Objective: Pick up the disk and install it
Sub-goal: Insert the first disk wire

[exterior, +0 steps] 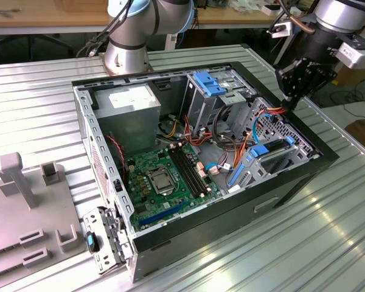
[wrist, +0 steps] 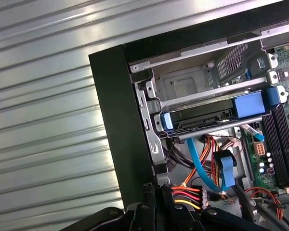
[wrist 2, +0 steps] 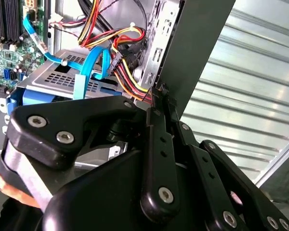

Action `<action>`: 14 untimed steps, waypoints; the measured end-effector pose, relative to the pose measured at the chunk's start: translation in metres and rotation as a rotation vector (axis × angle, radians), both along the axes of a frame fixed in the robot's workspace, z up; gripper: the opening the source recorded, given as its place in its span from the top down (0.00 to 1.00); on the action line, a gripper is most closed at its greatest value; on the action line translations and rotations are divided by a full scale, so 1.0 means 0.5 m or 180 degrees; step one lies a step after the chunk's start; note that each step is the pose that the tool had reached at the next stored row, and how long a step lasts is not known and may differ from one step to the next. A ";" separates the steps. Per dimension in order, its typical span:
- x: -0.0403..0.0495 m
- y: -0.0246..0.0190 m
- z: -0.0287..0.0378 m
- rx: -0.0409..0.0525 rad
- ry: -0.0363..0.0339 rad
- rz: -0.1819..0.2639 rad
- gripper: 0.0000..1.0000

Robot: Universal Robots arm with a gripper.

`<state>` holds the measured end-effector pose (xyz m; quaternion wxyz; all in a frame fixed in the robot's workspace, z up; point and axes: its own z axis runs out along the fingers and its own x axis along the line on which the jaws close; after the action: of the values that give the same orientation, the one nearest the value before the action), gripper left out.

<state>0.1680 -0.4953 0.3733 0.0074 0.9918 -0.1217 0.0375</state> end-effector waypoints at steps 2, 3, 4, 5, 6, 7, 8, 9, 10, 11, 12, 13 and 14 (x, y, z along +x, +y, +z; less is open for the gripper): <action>0.000 -0.0002 0.000 0.0000 0.0000 -0.0095 0.83; 0.000 -0.0001 0.000 0.0000 0.0000 -0.0155 0.83; 0.000 -0.0001 0.000 -0.0001 0.0000 -0.0199 0.83; 0.000 -0.0001 0.000 -0.0001 0.0000 -0.0249 0.83; 0.000 -0.0001 0.000 -0.0001 0.0000 -0.0293 0.83; 0.000 -0.0001 0.000 -0.0001 0.0000 -0.0344 0.83; 0.000 -0.0001 0.000 0.0000 0.0000 -0.0384 0.83; 0.000 -0.0001 0.000 -0.0001 0.0000 -0.0468 0.83; 0.000 -0.0001 0.000 0.0000 0.0000 -0.0513 0.83; 0.000 -0.0001 0.000 0.0000 0.0000 -0.0562 0.83; 0.000 -0.0001 0.000 -0.0001 0.0000 -0.0642 0.83; 0.000 -0.0001 0.000 0.0000 0.0000 -0.0705 0.83; 0.000 -0.0001 0.000 0.0000 0.0000 -0.0756 0.83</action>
<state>0.1680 -0.4953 0.3733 0.0119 0.9704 -0.2383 0.0363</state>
